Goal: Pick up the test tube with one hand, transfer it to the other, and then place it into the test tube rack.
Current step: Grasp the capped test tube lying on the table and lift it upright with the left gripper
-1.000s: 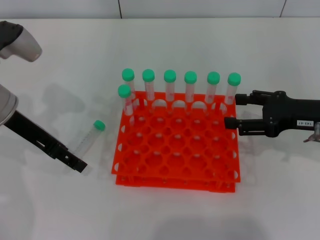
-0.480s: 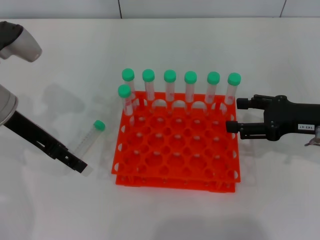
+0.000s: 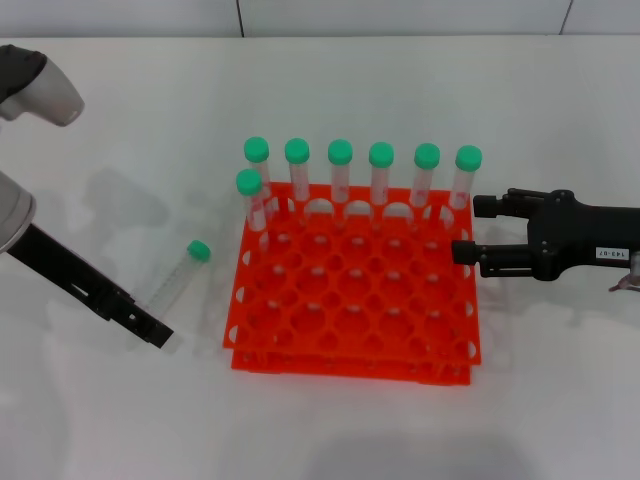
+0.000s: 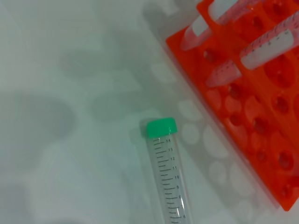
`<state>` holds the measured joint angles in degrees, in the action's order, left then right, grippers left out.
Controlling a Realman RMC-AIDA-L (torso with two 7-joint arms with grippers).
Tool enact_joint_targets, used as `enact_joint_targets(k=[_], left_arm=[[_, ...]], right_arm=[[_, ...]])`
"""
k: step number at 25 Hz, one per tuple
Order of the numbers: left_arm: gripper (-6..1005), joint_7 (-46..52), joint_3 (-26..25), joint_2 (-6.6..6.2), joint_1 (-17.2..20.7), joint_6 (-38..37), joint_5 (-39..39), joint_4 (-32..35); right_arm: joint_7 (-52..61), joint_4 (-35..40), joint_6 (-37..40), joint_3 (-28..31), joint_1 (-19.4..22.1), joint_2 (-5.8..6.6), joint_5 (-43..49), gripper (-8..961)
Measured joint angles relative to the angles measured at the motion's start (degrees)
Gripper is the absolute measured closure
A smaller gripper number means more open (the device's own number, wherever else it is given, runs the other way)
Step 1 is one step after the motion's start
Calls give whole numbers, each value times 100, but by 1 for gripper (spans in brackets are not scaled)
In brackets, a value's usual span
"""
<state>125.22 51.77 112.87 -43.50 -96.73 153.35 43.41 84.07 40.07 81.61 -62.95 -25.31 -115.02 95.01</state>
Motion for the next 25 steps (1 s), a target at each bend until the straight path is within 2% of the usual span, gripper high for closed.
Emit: enact_joint_targets(k=[7,18,25], left_arm=[[222,24,0,7,0,43,19,1],[441,28,18,71,0,115,166,0],[479,24,22,70,0,156,169,-44]], right_arm=[[4,0,6,9,-1,-8,0,123],[2,1,6,21,-1,-10,-1,123],[-1,1,4,18,-1,-10,-1,124]])
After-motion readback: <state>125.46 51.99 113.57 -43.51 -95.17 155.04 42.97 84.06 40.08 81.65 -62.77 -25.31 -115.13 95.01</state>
